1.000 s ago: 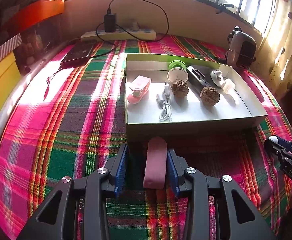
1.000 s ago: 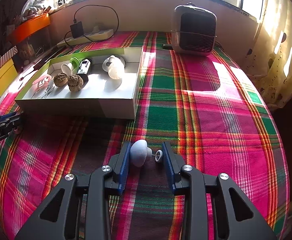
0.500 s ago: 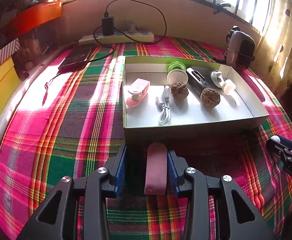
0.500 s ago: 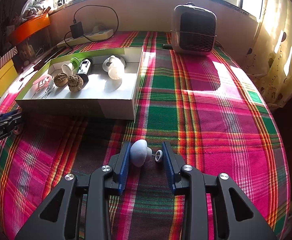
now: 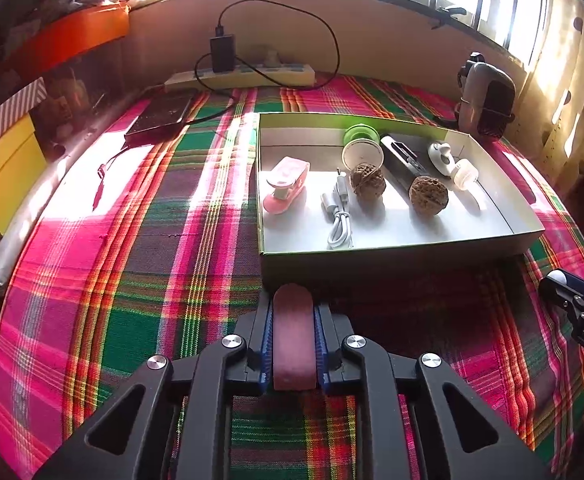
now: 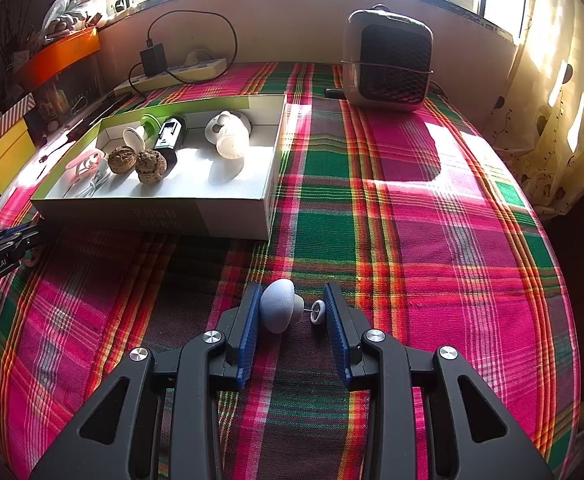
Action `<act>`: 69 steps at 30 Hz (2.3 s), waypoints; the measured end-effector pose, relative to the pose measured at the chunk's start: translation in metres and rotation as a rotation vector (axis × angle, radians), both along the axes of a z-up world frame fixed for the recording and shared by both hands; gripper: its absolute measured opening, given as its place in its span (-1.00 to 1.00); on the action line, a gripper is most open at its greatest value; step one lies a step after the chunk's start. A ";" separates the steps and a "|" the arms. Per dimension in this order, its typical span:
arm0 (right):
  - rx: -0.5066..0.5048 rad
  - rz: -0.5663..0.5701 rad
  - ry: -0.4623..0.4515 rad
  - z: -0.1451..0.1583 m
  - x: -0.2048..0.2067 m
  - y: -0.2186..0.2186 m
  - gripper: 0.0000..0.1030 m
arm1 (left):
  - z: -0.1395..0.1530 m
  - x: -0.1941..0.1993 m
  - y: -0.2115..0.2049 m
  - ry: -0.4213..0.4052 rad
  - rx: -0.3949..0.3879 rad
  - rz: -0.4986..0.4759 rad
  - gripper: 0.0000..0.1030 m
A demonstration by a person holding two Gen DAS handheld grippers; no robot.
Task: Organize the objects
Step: 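Hold the white knob in the right gripper while the left closes on the pink case, then carry the white knob into the box with the right gripper while the left carries the pink case in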
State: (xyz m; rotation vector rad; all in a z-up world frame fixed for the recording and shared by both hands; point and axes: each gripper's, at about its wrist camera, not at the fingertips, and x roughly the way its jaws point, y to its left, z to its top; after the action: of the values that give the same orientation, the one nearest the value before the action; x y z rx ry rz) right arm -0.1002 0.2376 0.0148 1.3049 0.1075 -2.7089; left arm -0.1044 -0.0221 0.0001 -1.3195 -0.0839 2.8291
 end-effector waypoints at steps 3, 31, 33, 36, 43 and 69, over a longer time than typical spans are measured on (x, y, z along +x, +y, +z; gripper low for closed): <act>0.002 0.000 0.000 0.000 0.000 0.000 -0.35 | 0.000 0.000 0.000 0.002 -0.001 0.001 -0.70; -0.026 0.036 0.028 0.011 0.006 -0.016 -0.36 | 0.025 0.012 0.008 0.050 0.024 -0.062 -0.70; -0.028 0.037 0.036 0.014 0.006 -0.016 -0.36 | 0.029 0.013 0.011 0.057 0.026 -0.073 -0.70; -0.031 0.041 0.050 0.021 0.006 -0.019 -0.36 | 0.036 0.014 0.013 0.067 0.031 -0.087 -0.70; -0.030 0.053 0.078 0.035 0.004 -0.023 -0.36 | 0.048 0.012 0.017 0.082 0.036 -0.104 -0.70; -0.039 0.138 0.106 0.055 -0.034 -0.047 -0.36 | 0.052 -0.010 0.035 0.085 0.026 -0.146 -0.70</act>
State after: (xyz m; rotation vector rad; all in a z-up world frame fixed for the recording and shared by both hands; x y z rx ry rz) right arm -0.1339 0.1904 0.0699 1.1005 0.1484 -2.6487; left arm -0.1149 0.0130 0.0524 -1.1483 -0.0213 2.7470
